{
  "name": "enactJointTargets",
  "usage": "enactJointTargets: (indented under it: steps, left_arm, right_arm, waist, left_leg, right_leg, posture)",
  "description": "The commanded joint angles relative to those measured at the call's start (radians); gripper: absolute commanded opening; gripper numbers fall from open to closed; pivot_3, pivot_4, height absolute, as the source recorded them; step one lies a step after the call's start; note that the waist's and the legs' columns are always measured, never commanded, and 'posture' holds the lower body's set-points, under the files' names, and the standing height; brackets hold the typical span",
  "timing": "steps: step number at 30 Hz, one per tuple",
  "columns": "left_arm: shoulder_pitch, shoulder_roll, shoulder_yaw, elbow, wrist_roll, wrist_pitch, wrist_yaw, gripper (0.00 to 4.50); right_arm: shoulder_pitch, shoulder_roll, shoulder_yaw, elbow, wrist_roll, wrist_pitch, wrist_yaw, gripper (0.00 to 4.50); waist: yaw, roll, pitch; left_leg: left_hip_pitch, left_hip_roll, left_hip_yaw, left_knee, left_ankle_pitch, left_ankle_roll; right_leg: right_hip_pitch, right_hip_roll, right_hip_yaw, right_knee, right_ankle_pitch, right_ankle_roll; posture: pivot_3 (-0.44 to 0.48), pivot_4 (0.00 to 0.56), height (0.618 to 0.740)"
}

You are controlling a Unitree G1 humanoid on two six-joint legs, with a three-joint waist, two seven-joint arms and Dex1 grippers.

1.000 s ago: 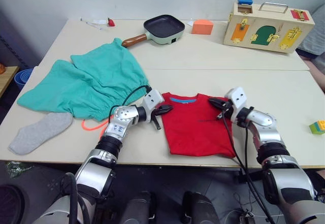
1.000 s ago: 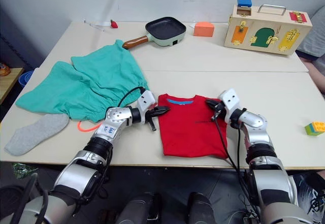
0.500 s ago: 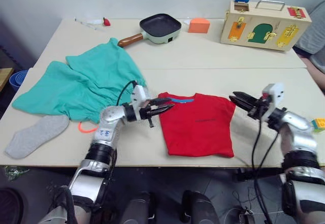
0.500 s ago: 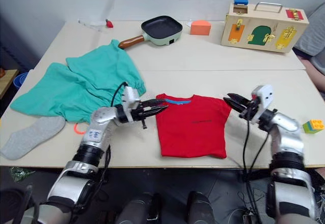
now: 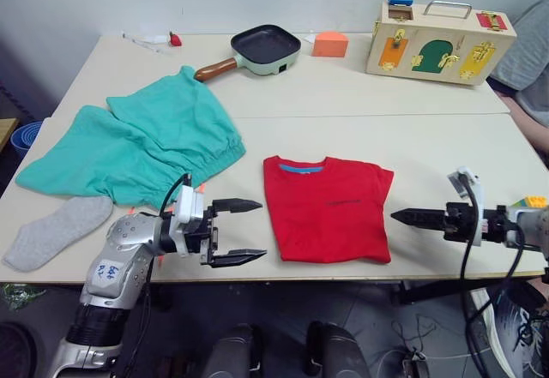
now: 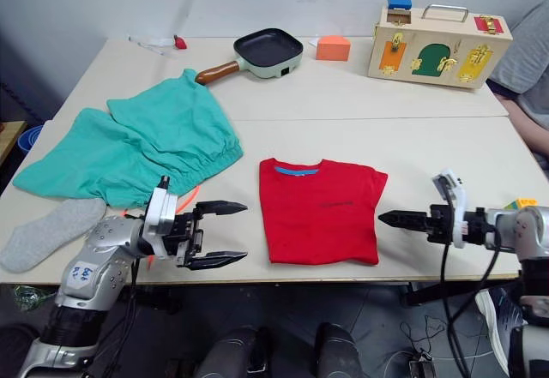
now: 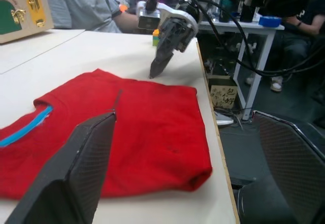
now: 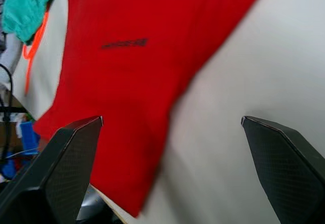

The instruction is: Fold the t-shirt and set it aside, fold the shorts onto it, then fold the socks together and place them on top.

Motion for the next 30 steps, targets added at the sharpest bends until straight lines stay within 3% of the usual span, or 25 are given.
enactJointTargets:
  steps: [1,4,7,14,18,25,30]
  left_arm:
    - [0.034,0.023,0.032,-0.056,-0.019,-0.012,-0.005,4.49]
    - [0.055,0.027,0.042,-0.071,-0.021,-0.011,0.007,4.49]
    - [0.068,0.026,0.047,-0.082,-0.023,-0.008,0.015,4.50]
    - [0.069,0.027,0.040,-0.082,-0.018,-0.007,0.019,4.50]
    - [0.061,0.025,0.036,-0.074,-0.015,-0.009,0.018,4.50]
    - [0.057,0.024,0.030,-0.061,-0.013,-0.010,0.013,4.50]
    - [0.047,0.030,0.033,-0.040,-0.012,-0.013,-0.004,4.50]
  right_arm:
    - [0.018,0.083,0.091,-0.048,0.026,0.091,-0.029,4.50]
    - [-0.003,0.164,0.102,-0.057,0.020,0.111,-0.075,4.50]
    - [-0.020,0.213,0.101,-0.045,0.004,0.102,-0.102,3.87]
    - [-0.026,0.213,0.097,-0.025,-0.039,0.012,-0.132,1.43]
    - [-0.007,0.129,0.064,-0.027,-0.047,-0.022,-0.111,0.02]
    - [0.089,-0.123,0.041,0.081,-0.111,-0.189,0.000,0.02]
    - [0.054,-0.241,0.082,0.327,-0.233,-0.391,0.065,0.02]
  waist:
    - [-0.001,-0.002,-0.001]
    - [-0.005,-0.007,-0.004]
    - [-0.010,-0.010,-0.006]
    - [-0.004,-0.010,-0.006]
    - [0.000,-0.011,-0.006]
    - [0.046,-0.005,-0.004]
    - [0.045,-0.005,-0.003]
  left_leg:
    - [0.000,0.001,0.000,0.000,0.000,-0.001]
    - [0.000,0.005,0.001,0.000,-0.003,-0.004]
    - [0.002,0.008,0.003,0.000,-0.003,-0.006]
    - [0.002,0.009,0.005,-0.001,-0.004,-0.007]
    - [0.002,0.009,0.006,0.000,-0.004,-0.007]
    - [-0.004,0.003,0.007,0.006,-0.008,0.002]
    - [-0.004,0.002,0.013,0.006,-0.012,0.004]
  right_leg:
    - [0.000,0.001,0.000,0.000,0.000,0.000]
    - [0.000,0.005,0.000,0.001,0.000,-0.001]
    - [0.000,0.008,0.001,0.002,-0.001,-0.002]
    - [-0.004,0.008,0.002,0.003,-0.003,-0.006]
    - [-0.004,0.008,0.004,0.004,-0.003,-0.006]
    - [-0.007,0.003,0.007,0.002,-0.001,-0.004]
    - [-0.007,0.004,0.010,-0.001,0.000,-0.002]
  posture:
    - [0.000,0.150,0.740]
    - [0.000,0.150,0.740]
    - [0.000,0.150,0.740]
    - [0.000,0.150,0.740]
    - [0.000,0.150,0.740]
    - [0.000,0.150,0.740]
    - [0.000,0.150,0.740]
